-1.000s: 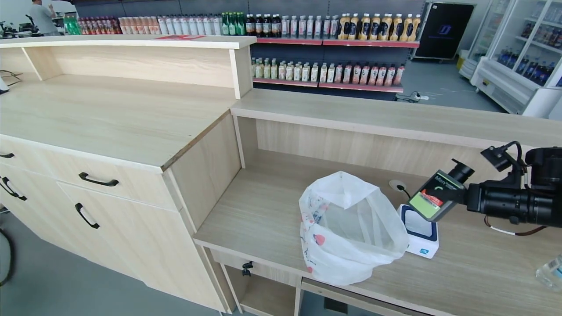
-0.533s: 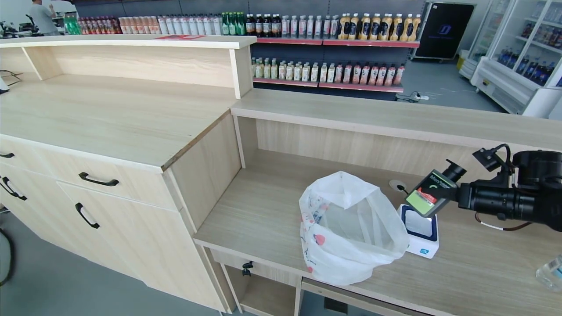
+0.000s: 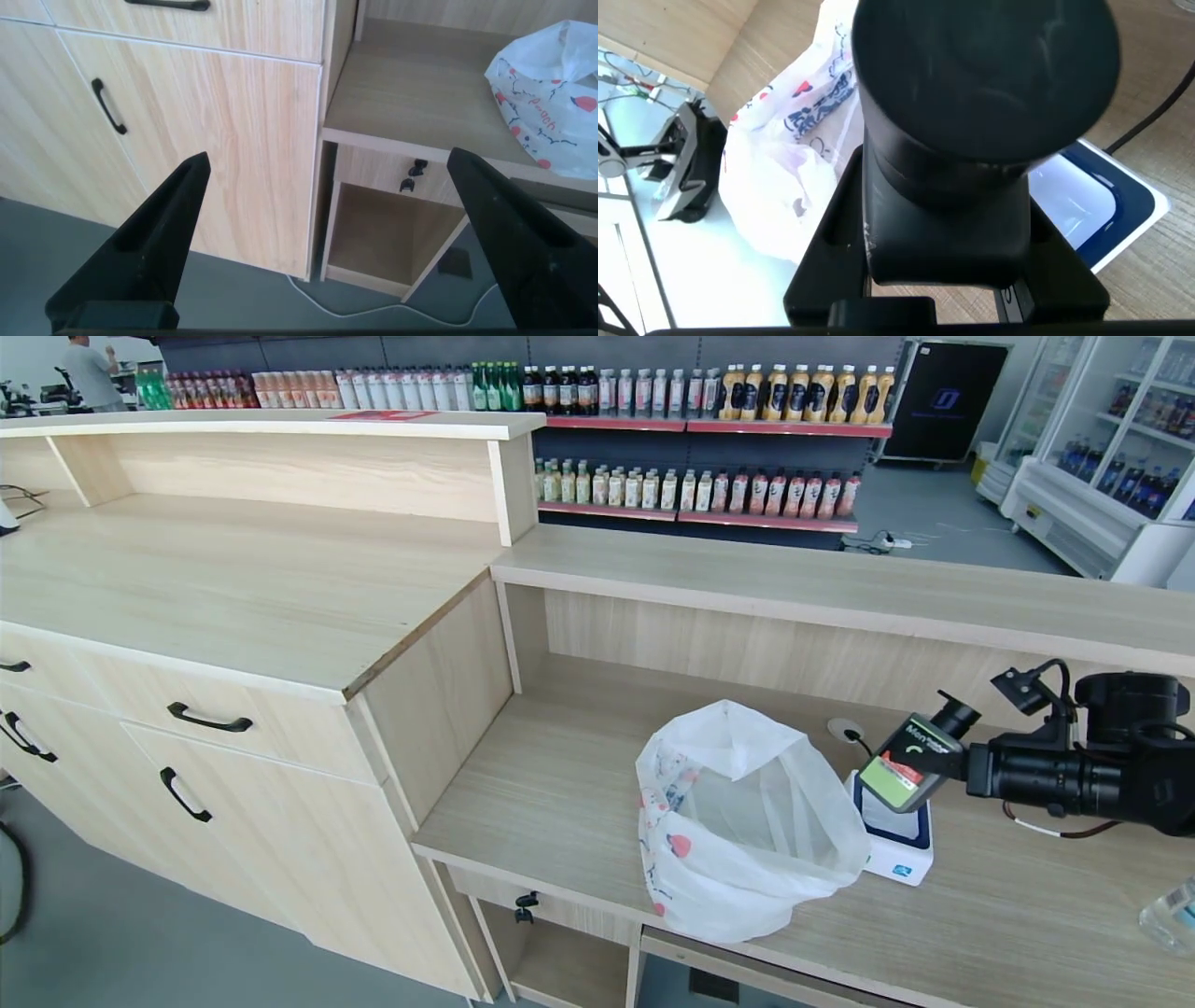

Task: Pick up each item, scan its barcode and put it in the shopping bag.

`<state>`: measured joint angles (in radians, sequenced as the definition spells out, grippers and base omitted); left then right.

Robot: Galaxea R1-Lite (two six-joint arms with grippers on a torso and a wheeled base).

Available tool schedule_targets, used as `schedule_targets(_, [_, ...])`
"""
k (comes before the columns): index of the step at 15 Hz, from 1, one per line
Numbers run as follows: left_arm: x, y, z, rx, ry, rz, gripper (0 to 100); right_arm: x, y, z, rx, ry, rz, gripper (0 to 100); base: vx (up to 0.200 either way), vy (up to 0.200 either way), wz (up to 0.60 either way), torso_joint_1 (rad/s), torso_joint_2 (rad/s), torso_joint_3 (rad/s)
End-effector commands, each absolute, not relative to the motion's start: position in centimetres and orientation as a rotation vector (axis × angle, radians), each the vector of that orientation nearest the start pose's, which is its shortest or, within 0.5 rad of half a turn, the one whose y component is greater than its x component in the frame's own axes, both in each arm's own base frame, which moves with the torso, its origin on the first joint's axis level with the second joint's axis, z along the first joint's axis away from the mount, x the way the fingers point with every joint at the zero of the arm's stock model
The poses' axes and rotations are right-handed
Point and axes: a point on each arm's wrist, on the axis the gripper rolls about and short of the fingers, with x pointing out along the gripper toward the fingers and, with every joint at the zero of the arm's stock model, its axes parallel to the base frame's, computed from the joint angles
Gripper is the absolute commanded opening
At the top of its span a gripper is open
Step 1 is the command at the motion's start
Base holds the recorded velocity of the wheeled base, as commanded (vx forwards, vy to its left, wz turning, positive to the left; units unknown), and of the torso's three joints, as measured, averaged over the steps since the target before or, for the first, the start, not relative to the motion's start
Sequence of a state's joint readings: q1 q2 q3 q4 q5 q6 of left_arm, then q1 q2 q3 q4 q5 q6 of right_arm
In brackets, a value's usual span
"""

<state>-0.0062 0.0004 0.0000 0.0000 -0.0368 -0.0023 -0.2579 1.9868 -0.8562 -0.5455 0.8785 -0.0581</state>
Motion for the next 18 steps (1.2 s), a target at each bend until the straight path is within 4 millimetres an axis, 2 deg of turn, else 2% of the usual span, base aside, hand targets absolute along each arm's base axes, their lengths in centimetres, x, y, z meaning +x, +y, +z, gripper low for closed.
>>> schedule_targets(1, [-2.3, -0.1, 7.6, -0.003, 0.002, -0.043, 100, 33.6, -7.0, 9.5, 0.266, 0.485, 0.624, 0, 0.0, 0.0, 0.0, 0.0, 0.0, 0.0])
schedule_targets(7, [-2.3, -0.1, 7.6, -0.003, 0.002, -0.043, 100, 33.9, -6.6, 9.4, 0.259, 0.485, 0.634, 0, 0.0, 0.0, 0.0, 0.0, 0.0, 0.0])
schedule_targets(9, [-2.3, -0.1, 7.6, -0.003, 0.002, -0.043, 100, 33.7, -6.7, 10.2, 0.243, 0.462, 0.631, 0, 0.0, 0.0, 0.0, 0.0, 0.0, 0.0])
schedule_targets(10, [-2.3, -0.1, 7.6, -0.003, 0.002, -0.043, 100, 32.7, -6.4, 12.4, 0.193, 0.409, 0.629, 0, 0.0, 0.0, 0.0, 0.0, 0.0, 0.0])
schedule_targets(11, [-2.3, -0.1, 7.6, -0.003, 0.002, -0.043, 100, 30.7, -6.3, 14.5, 0.117, 0.351, 0.608, 0, 0.0, 0.0, 0.0, 0.0, 0.0, 0.0])
schedule_targets(12, [-2.3, -0.1, 7.6, -0.003, 0.002, -0.043, 100, 27.7, -7.1, 15.7, -0.003, 0.302, 0.536, 0, 0.0, 0.0, 0.0, 0.0, 0.0, 0.0])
schedule_targets(13, [-2.3, -0.1, 7.6, -0.003, 0.002, -0.043, 100, 26.4, -7.6, 15.8, -0.061, 0.294, 0.494, 0, 0.0, 0.0, 0.0, 0.0, 0.0, 0.0])
schedule_targets(14, [-2.3, -0.1, 7.6, -0.003, 0.002, -0.043, 100, 22.7, -9.5, 15.5, -0.223, 0.295, 0.383, 0, 0.0, 0.0, 0.0, 0.0, 0.0, 0.0])
schedule_targets(15, [-2.3, -0.1, 7.6, -0.003, 0.002, -0.043, 100, 20.8, -10.6, 15.4, -0.291, 0.308, 0.328, 0, 0.0, 0.0, 0.0, 0.0, 0.0, 0.0])
schedule_targets(16, [-2.3, -0.1, 7.6, -0.003, 0.002, -0.043, 100, 19.7, -11.0, 15.8, -0.32, 0.31, 0.296, 0, 0.0, 0.0, 0.0, 0.0, 0.0, 0.0])
schedule_targets(18, [-2.3, -0.1, 7.6, -0.003, 0.002, -0.043, 100, 18.5, -10.5, 17.1, -0.354, 0.272, 0.273, 0, 0.0, 0.0, 0.0, 0.0, 0.0, 0.0])
